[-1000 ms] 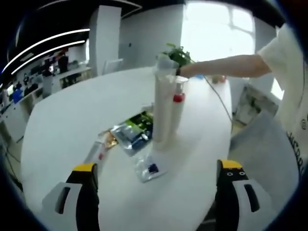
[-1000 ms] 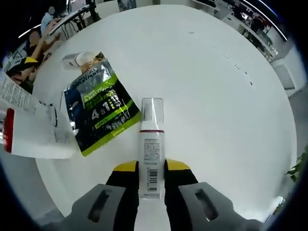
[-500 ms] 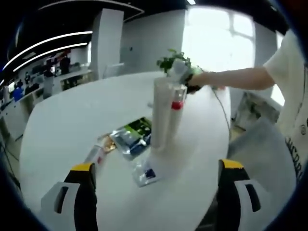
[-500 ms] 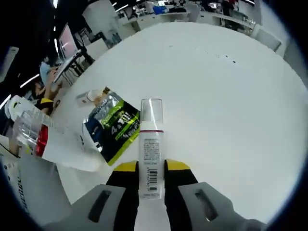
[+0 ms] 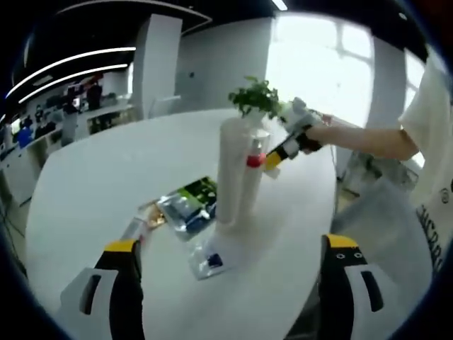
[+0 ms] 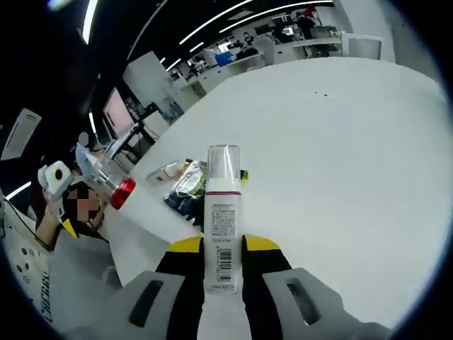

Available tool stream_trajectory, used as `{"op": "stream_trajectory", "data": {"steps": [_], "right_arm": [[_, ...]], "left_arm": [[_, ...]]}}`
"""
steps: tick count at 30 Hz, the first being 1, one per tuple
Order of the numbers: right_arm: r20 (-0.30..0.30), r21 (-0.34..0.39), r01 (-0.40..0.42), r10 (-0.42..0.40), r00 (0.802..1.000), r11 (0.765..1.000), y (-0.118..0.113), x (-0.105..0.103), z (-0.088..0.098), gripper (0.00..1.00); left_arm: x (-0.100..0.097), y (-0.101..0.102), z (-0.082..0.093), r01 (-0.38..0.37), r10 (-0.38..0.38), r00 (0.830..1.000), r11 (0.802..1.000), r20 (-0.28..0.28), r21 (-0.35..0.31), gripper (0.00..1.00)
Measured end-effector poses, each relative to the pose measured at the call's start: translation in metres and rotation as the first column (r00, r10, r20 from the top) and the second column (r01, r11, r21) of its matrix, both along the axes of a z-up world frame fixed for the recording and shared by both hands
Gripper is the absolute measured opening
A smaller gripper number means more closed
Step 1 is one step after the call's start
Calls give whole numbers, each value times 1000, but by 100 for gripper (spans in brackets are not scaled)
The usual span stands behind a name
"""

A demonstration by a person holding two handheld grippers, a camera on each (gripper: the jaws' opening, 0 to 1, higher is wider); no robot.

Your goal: Arrange the skincare products in the storage area until every visible bottle or jar stands upright without overlapping.

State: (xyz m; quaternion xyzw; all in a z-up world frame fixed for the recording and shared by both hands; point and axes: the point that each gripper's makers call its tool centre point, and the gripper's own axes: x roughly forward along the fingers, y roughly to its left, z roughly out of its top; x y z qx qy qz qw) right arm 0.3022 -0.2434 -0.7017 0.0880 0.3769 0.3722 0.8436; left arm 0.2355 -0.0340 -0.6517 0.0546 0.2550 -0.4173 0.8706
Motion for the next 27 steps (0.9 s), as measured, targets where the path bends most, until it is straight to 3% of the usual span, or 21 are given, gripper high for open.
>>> {"op": "stream_trajectory", "data": {"steps": [6, 9, 11, 12, 14, 18, 23, 27], "right_arm": [[29, 122, 55, -59, 998, 991, 9, -29, 12, 19], [50, 144, 45, -52, 997, 989, 8, -42, 14, 19], [85, 180, 4, -20, 996, 984, 14, -50, 18, 19], [58, 170, 9, -20, 998, 985, 14, -58, 14, 19], [62, 134, -11, 2, 998, 991, 14, -69, 9, 19], [57, 190, -7, -4, 998, 982, 22, -86, 16, 19], [76, 220, -45, 29, 997, 975, 37, -98, 26, 19], [79, 256, -117, 100, 992, 960, 60, -110, 36, 19]], "left_arm": [[-5, -4, 1, 8, -8, 1000, 1000, -7, -20, 99], [-5, -2, 1, -7, 6, 1000, 1000, -12, -21, 99], [-6, -3, 1, -13, 12, 1000, 999, -16, -29, 99], [-6, -4, 2, -13, 12, 1000, 999, -20, -45, 99], [-10, -7, 5, -7, 5, 1000, 998, -21, -67, 98], [-12, -6, 9, -19, 18, 1000, 997, -14, -75, 98], [-15, -5, 18, -27, 22, 999, 989, -32, -148, 90], [-17, -10, 23, -15, 12, 1000, 987, -21, -159, 82]]}}
